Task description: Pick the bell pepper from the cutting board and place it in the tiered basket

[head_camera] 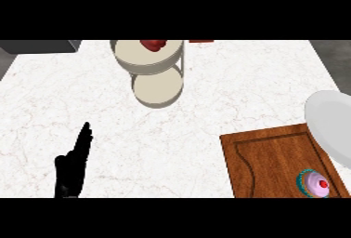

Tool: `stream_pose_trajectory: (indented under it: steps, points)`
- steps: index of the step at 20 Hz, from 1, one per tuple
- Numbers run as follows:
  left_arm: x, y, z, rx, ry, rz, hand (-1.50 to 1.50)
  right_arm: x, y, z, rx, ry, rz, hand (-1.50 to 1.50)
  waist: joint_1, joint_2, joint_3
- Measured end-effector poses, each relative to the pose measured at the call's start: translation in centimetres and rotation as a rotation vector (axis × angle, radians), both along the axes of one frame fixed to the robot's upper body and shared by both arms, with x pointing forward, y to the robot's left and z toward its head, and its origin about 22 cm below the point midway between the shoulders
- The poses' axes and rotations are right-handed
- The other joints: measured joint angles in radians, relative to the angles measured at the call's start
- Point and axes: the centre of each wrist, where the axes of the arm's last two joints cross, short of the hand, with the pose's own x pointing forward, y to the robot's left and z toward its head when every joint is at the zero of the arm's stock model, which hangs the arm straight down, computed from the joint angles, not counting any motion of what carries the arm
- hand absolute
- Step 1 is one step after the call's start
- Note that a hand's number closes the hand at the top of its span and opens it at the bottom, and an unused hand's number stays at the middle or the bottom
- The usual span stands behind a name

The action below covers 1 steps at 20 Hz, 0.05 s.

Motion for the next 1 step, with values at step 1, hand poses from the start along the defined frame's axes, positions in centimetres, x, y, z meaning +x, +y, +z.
stream_pose_trajectory:
  steps: [1]
  points:
    - [0.17,0.22,0.01,0.0,0.003,0.0,0.0,-0.97,-1.41,0.37,0.001,0.0,0.011,-1.5,0.001,0.001,0.0]
